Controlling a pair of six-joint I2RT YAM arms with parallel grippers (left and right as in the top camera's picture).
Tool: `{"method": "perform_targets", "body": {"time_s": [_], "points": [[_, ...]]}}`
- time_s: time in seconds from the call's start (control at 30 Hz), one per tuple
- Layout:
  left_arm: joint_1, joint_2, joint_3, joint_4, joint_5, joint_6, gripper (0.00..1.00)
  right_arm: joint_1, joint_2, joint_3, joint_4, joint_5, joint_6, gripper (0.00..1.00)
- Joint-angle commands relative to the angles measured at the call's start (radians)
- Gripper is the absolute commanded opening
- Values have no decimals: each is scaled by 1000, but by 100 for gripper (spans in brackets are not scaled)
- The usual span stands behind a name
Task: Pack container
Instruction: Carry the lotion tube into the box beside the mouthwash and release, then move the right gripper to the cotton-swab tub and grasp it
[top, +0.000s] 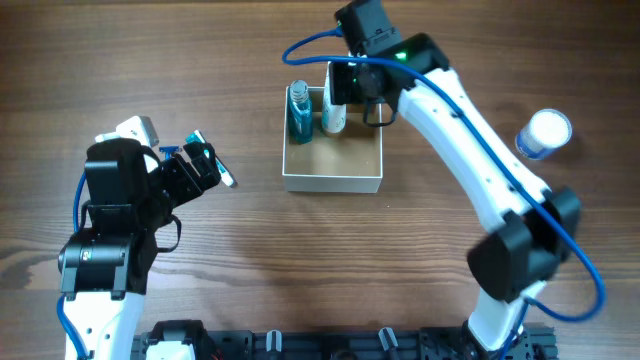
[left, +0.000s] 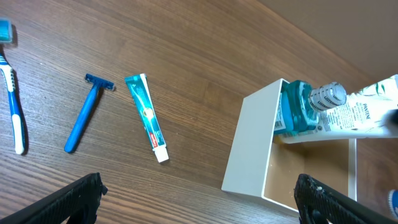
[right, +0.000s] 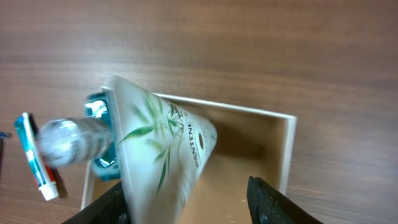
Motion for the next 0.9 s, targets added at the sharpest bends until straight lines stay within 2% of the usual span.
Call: {"method": "perform_targets", "body": {"time_s": [0.0,0.03,0.07,0.2,0.23,0.37,0.47,0.67,0.87], "points": [[-5,2,20,0,11,-8,100,-27,-223,22,-26,180,-36,76],[-5,2,20,-1,11,-8,100,-49,-259,22,-39,209,-36,81],[-5,2,20,-1,11,-8,100,-71,-277,22,-49,222,-36,82],[-5,2,20,-1,11,-8,100,-330,-301,18,-189,203,55,98],[-5,2,20,-1,11,-8,100,-389,-294,18,-210,178,59,100],[-5,2,20,-1,11,-8,100,-607,-227,18,-238,78,56,100],[-5,2,20,-1,11,-9,100,-702,-167,18,-239,60,57,100],[-5,2,20,0,11,-9,100,-821,4,18,-243,62,56,100],[-5,2,20,0,11,-9,100,-880,141,18,-274,62,56,100]]}}
